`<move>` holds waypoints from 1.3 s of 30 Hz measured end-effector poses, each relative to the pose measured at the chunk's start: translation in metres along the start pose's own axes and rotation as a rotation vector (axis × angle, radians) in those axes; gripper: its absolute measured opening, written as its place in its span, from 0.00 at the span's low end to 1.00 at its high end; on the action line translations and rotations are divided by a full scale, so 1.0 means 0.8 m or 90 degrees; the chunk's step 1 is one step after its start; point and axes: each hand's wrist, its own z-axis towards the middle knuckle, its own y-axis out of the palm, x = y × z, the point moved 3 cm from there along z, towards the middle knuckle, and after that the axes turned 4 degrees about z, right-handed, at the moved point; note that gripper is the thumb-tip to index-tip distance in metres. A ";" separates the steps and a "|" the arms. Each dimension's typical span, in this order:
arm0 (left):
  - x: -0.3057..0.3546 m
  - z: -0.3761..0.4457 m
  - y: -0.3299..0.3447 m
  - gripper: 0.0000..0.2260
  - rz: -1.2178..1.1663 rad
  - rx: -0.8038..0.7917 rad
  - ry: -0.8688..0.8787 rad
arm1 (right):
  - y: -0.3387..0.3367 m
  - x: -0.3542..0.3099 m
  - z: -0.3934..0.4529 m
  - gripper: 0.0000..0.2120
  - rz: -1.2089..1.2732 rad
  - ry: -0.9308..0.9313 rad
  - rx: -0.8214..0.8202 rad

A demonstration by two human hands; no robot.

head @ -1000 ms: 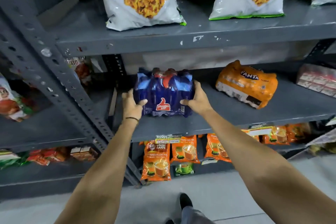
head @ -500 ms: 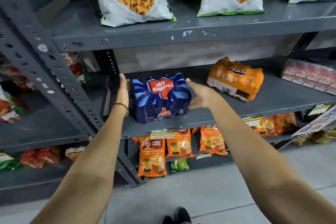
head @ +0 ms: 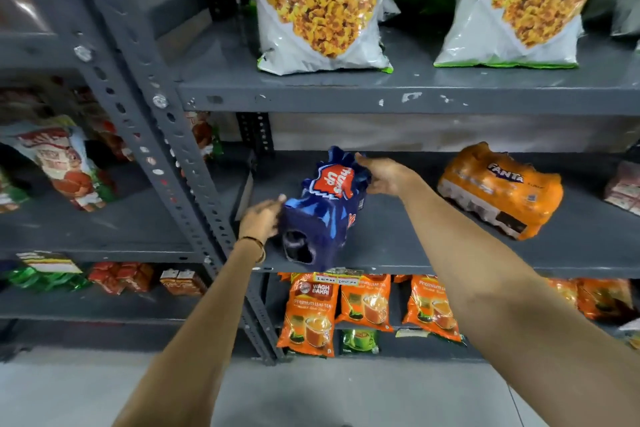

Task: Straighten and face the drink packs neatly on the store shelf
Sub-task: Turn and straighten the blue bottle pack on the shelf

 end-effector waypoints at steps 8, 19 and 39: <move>-0.010 -0.022 0.035 0.26 0.043 -0.147 -0.102 | 0.065 -0.033 0.036 0.13 -0.311 -0.125 -0.010; 0.112 0.063 0.078 0.25 0.618 -0.038 0.290 | 0.021 0.005 -0.030 0.54 -0.612 0.008 -0.109; 0.053 0.007 0.046 0.26 0.414 0.092 0.157 | -0.036 0.022 -0.045 0.31 -0.408 -0.124 0.025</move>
